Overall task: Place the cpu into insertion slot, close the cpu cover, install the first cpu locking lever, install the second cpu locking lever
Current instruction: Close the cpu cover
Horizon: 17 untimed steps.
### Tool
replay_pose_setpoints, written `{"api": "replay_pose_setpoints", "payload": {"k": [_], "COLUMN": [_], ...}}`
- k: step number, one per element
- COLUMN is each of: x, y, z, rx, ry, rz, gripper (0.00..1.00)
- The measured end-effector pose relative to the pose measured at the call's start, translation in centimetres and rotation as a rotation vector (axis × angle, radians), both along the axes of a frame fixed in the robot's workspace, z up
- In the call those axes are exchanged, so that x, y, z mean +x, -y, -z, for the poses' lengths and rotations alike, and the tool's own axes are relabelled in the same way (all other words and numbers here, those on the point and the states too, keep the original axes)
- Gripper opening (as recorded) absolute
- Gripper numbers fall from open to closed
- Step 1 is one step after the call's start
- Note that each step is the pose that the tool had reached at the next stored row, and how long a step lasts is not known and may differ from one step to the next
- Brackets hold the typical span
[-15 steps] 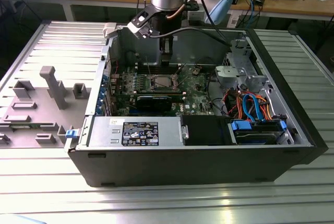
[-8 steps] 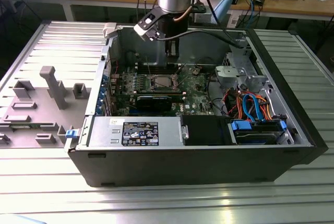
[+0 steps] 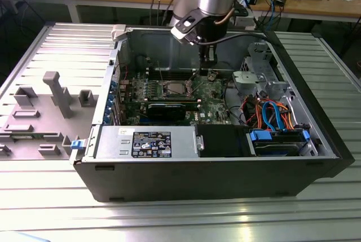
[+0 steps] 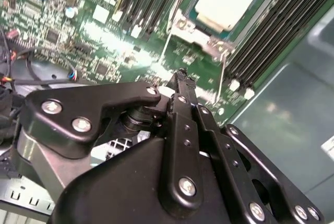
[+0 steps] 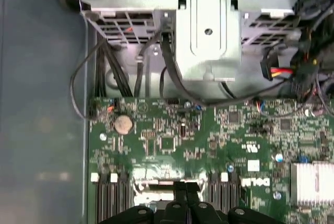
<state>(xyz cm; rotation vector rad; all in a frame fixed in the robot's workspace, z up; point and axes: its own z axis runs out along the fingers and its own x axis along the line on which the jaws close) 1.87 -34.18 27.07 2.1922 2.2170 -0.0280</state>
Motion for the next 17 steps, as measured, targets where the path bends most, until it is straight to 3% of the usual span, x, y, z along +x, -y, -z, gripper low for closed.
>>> {"api": "replay_pose_setpoints", "payload": {"k": [3, 5, 8, 11, 13, 15, 17], "x": [1.05, 2.04, 3.12, 3.30, 3.30, 3.24, 2.67], "y": [-0.01, 0.00, 0.00, -0.02, -0.02, -0.03, -0.09], "z": [0.09, 0.19, 0.54, 0.88, 1.10, 1.31, 1.63], "rx": [0.0020, 0.0025, 0.0025, 0.0030, 0.0088, 0.0100, 0.0099], "ry": [-0.0110, -0.0217, -0.0299, -0.0330, -0.0330, -0.0331, -0.0331], "rz": [0.000, 0.000, -0.003, -0.003, -0.002, -0.001, -0.001], "gripper": [0.11, 0.11, 0.11, 0.11, 0.11, 0.11, 0.11]}}
